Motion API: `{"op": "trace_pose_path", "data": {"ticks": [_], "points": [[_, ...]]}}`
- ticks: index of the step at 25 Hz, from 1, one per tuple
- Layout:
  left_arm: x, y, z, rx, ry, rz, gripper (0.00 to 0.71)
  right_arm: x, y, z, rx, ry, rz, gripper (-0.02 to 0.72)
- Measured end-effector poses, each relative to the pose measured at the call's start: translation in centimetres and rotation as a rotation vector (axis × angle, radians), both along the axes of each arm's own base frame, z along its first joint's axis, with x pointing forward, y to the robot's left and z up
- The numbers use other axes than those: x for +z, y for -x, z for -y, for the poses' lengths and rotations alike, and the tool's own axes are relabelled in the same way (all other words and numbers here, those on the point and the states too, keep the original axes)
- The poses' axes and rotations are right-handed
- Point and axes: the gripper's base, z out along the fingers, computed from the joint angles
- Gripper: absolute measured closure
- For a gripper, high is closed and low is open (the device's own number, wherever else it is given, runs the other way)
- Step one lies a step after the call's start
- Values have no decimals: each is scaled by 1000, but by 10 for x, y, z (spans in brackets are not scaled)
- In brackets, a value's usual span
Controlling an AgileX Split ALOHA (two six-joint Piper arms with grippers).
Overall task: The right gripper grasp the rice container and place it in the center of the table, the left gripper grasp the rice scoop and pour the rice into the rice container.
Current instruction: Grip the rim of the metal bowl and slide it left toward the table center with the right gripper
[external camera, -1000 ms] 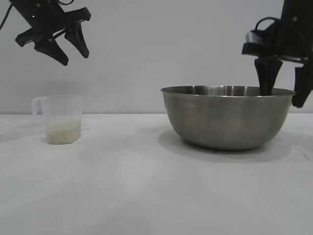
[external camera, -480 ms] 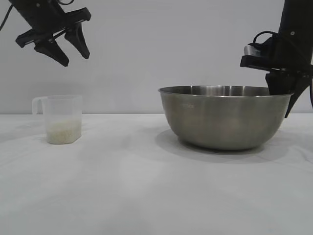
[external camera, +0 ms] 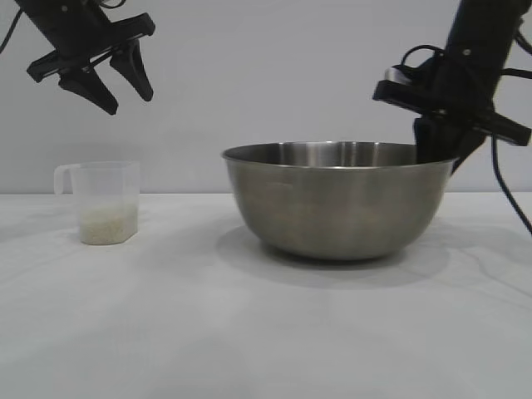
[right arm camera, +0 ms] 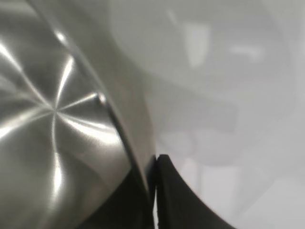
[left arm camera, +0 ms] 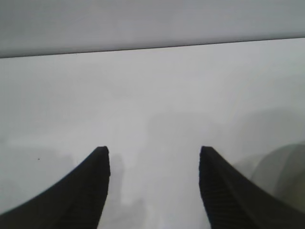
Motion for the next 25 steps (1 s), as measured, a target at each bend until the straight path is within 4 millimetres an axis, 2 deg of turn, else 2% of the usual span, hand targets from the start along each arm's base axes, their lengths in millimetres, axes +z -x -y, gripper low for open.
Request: {"op": "trace_pose_path", "data": {"ticks": [12, 13, 14, 18, 23, 25], "points": [[0, 0, 0, -2, 0, -3, 346, -2, -2, 3, -7, 42, 20, 703], [0, 0, 0, -2, 0, -3, 346, -2, -2, 2, -11, 40, 20, 654], [0, 0, 0, -2, 0, -3, 346, -2, -2, 2, -11, 40, 20, 654], [0, 0, 0, -2, 0, -3, 346, -2, -2, 2, -12, 36, 19, 463], [0, 0, 0, -2, 0, -3, 346, -2, -1, 2, -8, 39, 11, 183], [0, 0, 0, -2, 0, -3, 346, 3, -1, 3, 8, 46, -3, 100]]}}
